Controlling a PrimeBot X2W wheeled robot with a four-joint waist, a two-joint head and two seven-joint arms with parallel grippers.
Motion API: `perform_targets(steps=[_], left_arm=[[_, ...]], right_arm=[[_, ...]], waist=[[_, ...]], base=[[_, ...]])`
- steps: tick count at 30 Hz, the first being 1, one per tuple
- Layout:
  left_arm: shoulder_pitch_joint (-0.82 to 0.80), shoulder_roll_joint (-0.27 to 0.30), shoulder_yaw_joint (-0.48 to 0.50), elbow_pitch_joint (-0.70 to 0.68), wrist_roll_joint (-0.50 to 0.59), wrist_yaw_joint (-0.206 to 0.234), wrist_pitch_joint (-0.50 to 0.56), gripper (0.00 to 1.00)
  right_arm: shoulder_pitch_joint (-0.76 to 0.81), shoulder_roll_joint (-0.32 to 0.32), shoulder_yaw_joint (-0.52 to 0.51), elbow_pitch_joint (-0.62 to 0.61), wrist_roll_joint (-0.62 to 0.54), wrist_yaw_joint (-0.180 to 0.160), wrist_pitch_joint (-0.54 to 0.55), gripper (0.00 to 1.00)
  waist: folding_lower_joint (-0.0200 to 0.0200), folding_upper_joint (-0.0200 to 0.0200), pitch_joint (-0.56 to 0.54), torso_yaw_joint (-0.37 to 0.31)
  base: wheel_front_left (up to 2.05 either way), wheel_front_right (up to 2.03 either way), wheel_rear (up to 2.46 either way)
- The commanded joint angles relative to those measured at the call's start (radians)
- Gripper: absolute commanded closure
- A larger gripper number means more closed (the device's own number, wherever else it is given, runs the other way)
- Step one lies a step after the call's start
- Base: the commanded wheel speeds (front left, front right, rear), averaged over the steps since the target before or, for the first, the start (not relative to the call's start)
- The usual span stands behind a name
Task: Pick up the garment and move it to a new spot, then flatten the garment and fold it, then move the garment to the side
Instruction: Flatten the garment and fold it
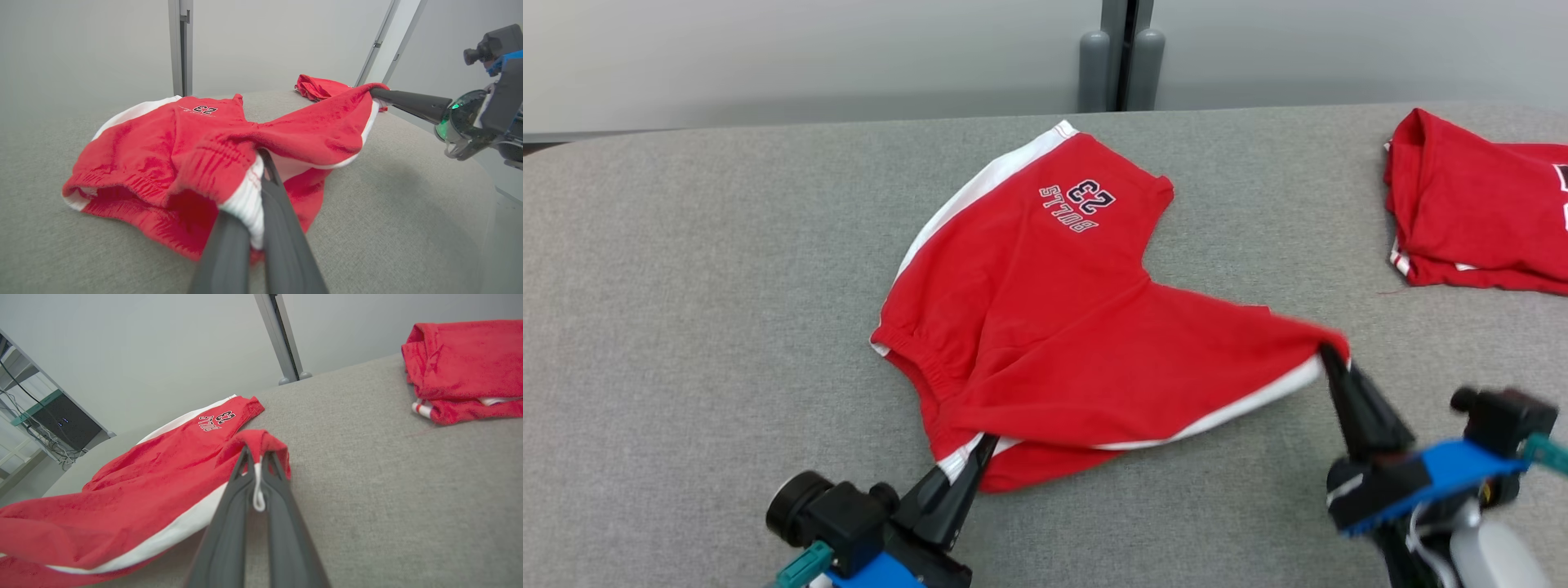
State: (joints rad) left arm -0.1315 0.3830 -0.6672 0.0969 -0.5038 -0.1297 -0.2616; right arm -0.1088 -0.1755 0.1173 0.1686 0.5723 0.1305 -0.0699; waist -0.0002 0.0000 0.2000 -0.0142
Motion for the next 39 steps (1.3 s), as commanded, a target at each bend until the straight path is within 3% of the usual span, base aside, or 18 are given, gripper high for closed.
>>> perform_targets(steps=[1,12,25,39], left_arm=[[-0.035,0.004,-0.012,-0.012,0.008,-0.001,-0.005,1.00],[-0.181,0.002,-0.062,-0.048,0.015,-0.001,-0.005,1.00],[-0.314,-0.065,0.053,0.007,-0.050,-0.001,-0.004,1.00],[-0.438,-0.164,0.112,0.142,-0.083,-0.001,-0.005,1.00]], right_arm=[[-0.064,-0.006,-0.012,-0.016,-0.016,0.001,0.019,1.00],[-0.438,-0.032,-0.008,0.108,-0.072,0.001,0.114,1.00],[-0.861,-0.004,0.057,0.482,-0.133,0.001,0.136,1.00],[-1.146,0.051,0.084,0.872,-0.210,0.001,0.055,1.00]], waist=[[0.0002,0.0000,0.008,0.008],[0.0002,0.0000,0.081,0.076],[0.0002,0.0000,0.229,0.175],[0.0002,0.0000,0.337,0.238]], base=[[0.00,0.00,0.00],[0.00,0.00,0.00],[0.00,0.00,0.00],[0.00,0.00,0.00]])
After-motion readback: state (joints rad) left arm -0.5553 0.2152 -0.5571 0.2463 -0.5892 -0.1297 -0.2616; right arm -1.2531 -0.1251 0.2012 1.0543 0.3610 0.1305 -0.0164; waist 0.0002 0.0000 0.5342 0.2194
